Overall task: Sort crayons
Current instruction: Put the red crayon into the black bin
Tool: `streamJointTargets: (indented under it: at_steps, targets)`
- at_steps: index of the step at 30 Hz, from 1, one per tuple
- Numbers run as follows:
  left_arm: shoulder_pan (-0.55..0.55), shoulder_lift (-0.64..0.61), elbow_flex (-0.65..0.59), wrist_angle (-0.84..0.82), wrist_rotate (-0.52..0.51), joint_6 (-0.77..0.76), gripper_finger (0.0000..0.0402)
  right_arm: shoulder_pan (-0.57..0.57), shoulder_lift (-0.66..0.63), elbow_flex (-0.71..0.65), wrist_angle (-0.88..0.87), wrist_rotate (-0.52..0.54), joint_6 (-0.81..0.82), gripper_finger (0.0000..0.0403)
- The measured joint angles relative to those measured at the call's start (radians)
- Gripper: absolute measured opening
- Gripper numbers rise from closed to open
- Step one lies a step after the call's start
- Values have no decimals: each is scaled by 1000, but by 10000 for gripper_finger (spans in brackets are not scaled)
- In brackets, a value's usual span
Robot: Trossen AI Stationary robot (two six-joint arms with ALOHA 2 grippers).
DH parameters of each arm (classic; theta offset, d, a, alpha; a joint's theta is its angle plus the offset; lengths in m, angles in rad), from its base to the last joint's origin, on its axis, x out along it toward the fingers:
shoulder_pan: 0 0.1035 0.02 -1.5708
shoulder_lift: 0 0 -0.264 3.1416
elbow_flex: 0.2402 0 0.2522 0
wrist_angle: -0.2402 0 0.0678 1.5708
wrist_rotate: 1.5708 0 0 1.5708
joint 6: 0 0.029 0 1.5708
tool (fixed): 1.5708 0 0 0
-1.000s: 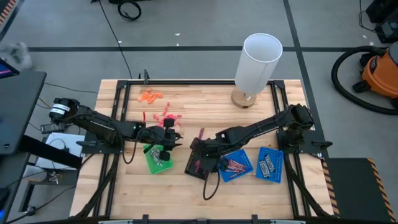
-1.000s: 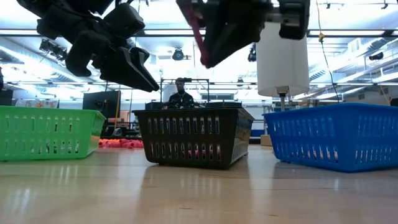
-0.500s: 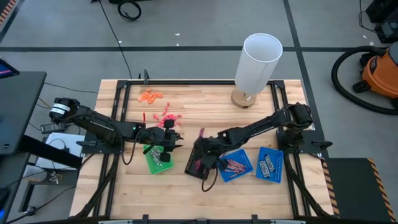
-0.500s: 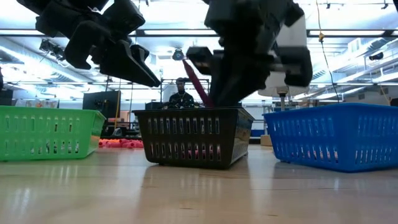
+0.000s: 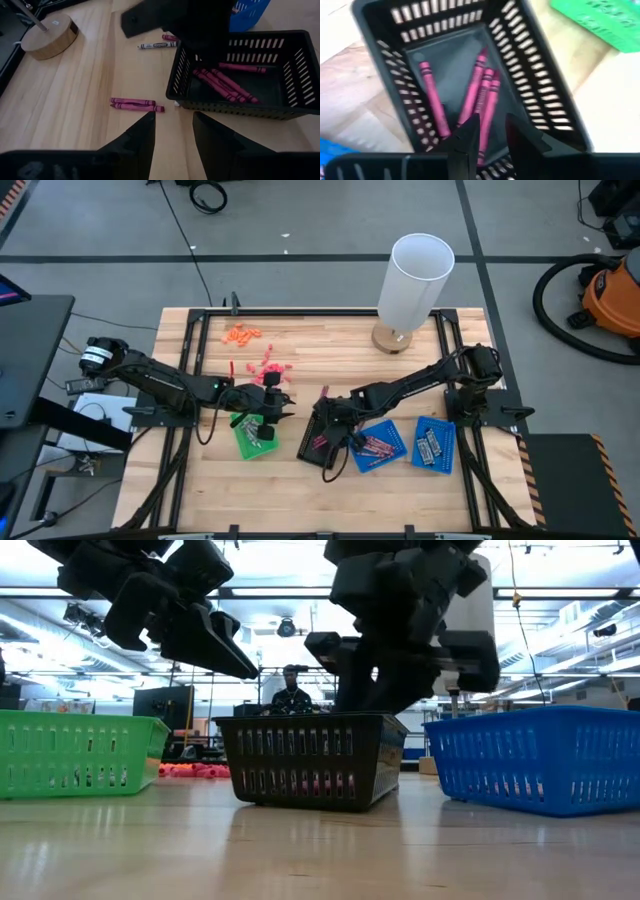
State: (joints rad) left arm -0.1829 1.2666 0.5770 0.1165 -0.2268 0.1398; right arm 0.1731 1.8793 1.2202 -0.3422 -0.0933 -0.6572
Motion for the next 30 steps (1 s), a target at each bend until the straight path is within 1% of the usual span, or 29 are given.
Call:
streamJointTargets:
  at_steps: [4, 7, 12, 14, 19, 23, 27, 30]
  targets:
    - [0, 0, 0, 6, 0, 1, 141, 0, -2, 68, -84, 88, 9, 106]
    - [0, 11, 1, 49, 0, -17, 141, -1, -11, 101, -146, 140, 12, 106]
    - [31, 43, 2, 88, -17, -99, 141, -1, -23, 104, -250, 307, 48, 105]
    - [50, 52, 2, 101, -19, -132, 141, -4, -34, 104, -288, 324, 87, 104]
    - [85, 52, 34, 69, -19, -174, 141, -16, -82, 101, -347, 327, 205, 102]
    - [98, 65, 62, 43, -20, -173, 141, -16, -161, 60, -316, 365, 256, 95]
    - [110, 119, 98, 11, -19, -178, 141, -16, -248, -20, -259, 375, 316, 88]
    - [122, 164, 124, 8, -19, -186, 141, -12, -313, -101, -192, 411, 375, 87]
